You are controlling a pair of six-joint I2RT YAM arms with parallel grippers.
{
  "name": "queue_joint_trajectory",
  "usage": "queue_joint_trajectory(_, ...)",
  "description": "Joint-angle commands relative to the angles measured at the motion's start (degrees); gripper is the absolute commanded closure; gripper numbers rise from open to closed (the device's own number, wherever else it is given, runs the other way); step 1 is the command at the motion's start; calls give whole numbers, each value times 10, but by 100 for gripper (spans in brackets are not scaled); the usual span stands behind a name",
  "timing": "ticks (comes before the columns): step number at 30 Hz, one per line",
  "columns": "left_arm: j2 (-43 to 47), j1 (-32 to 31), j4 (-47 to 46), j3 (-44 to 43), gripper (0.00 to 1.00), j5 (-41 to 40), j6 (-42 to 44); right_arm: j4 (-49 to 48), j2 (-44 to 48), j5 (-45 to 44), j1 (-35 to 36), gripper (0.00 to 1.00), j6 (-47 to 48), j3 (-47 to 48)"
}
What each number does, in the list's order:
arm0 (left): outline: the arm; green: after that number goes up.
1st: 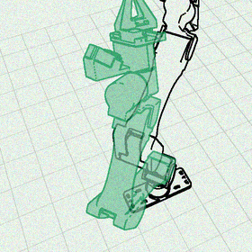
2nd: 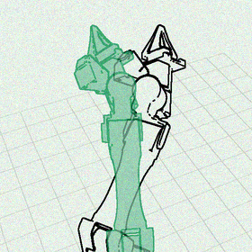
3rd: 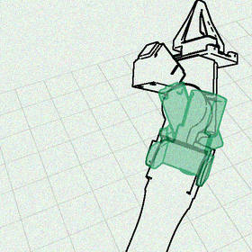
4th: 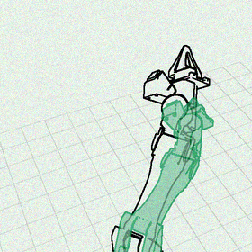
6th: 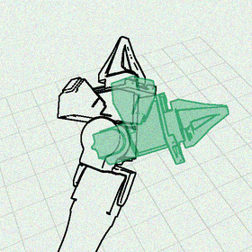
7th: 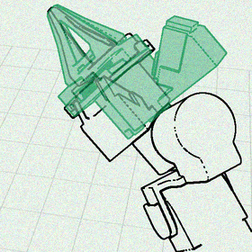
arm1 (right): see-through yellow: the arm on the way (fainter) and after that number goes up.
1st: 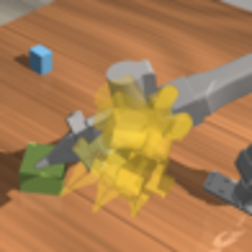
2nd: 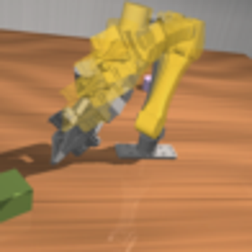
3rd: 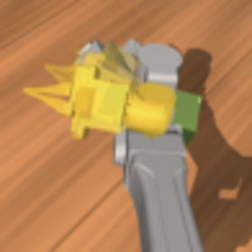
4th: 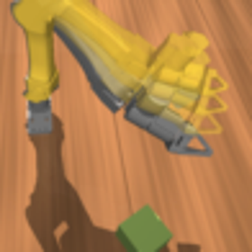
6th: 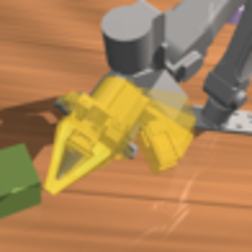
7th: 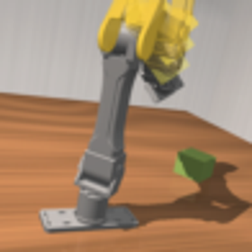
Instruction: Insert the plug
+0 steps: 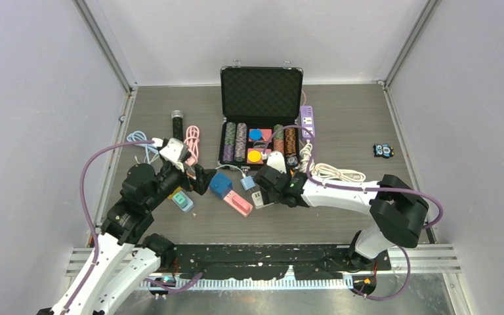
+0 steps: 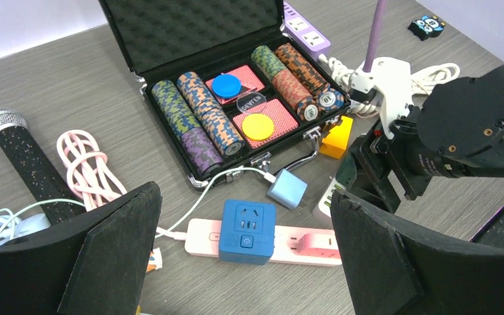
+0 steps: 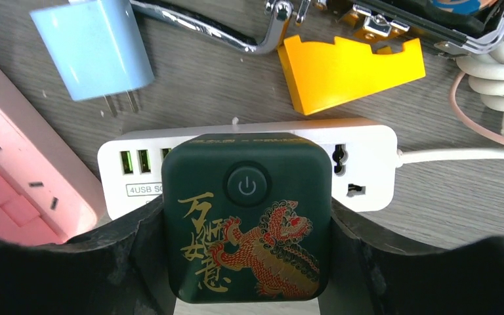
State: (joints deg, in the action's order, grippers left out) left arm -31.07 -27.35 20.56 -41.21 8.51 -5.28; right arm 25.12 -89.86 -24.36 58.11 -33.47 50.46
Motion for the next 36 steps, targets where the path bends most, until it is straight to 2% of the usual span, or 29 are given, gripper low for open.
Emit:
queue_joint_trajectory(1,-9,-1,-7,-13,1,-3,11,-5,-93,80,19,95,-81,-107)
queue_joint_trajectory(5,-15,-1,-6,-14,1,1,10,-43,-76,98,21,95,-100,-138)
queue_joint_trajectory(8,-18,-1,-6,-15,1,3,9,-23,-46,80,20,94,-99,-116)
queue_joint_trajectory(9,-17,-1,-7,-15,1,3,8,-1,-31,73,20,90,-96,-93)
queue_joint_trajectory(10,-18,-1,-7,-16,1,3,9,12,-24,59,19,76,-87,-80)
queue_joint_trajectory(13,-17,-1,-7,-17,1,2,8,73,-1,39,6,51,-65,0)
queue_joint_trajectory(14,-17,-1,-7,-16,1,1,8,83,3,34,1,37,-52,16)
queue_joint_trajectory(16,-15,-1,-6,-17,1,-1,9,104,9,30,-14,23,-34,58)
queue_joint_trajectory(19,-10,-1,-3,-15,1,-6,10,126,18,33,-40,11,-11,108)
queue_joint_trajectory(24,-6,-1,-1,-14,1,-12,14,139,20,50,-57,9,23,141)
queue_joint_trajectory(33,-2,-1,2,-14,1,-19,16,147,-11,98,-59,17,48,157)
queue_joint_trajectory(36,-1,-1,2,-14,1,-20,16,144,-24,107,-59,22,53,159)
